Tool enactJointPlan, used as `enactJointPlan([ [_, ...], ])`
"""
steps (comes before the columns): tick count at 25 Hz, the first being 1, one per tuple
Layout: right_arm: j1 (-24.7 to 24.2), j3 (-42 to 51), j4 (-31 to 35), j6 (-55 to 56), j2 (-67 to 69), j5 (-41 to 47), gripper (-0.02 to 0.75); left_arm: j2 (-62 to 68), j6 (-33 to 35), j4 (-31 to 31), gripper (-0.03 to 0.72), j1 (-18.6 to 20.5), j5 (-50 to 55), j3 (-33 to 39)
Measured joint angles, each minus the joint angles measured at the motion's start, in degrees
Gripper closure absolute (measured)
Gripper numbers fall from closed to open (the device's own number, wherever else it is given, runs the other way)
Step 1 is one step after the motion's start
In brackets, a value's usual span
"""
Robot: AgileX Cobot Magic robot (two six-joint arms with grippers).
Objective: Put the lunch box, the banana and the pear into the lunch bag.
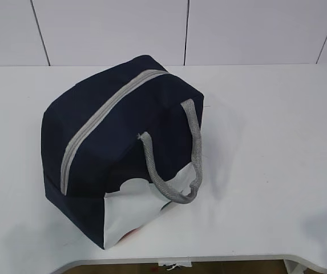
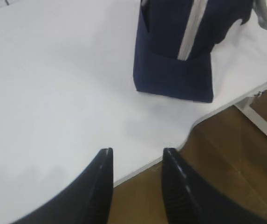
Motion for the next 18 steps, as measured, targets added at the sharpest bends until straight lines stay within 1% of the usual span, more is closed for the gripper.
enactJointPlan([
  [2,-2.7,0.0,0.0,0.0,0.0,-0.1,0.384,0.0,0.0,0.0,0.421,3.4,-0.1,0.0],
  [6,-8.3,0.0,0.0,0.0,0.0,-0.1,0.384,0.0,0.0,0.0,0.425,12.0,-0.1,0.0],
  [7,-9.1,0.0,0.0,0.0,0.0,-0.1,0.385,0.0,0.0,0.0,0.430,14.1,-0.1,0.0],
  [10,-9.7,0.0,0.0,0.0,0.0,-0.1,0.385,0.0,0.0,0.0,0.445,18.7,-0.1,0.0],
  [13,-9.8,0.0,0.0,0.0,0.0,-0.1,0.385,0.0,0.0,-0.4,0.449,21.1,-0.1,0.0],
  [18,-9.8,0.0,0.0,0.0,0.0,-0.2,0.385,0.0,0.0,-0.9,0.452,21.6,-0.1,0.0],
])
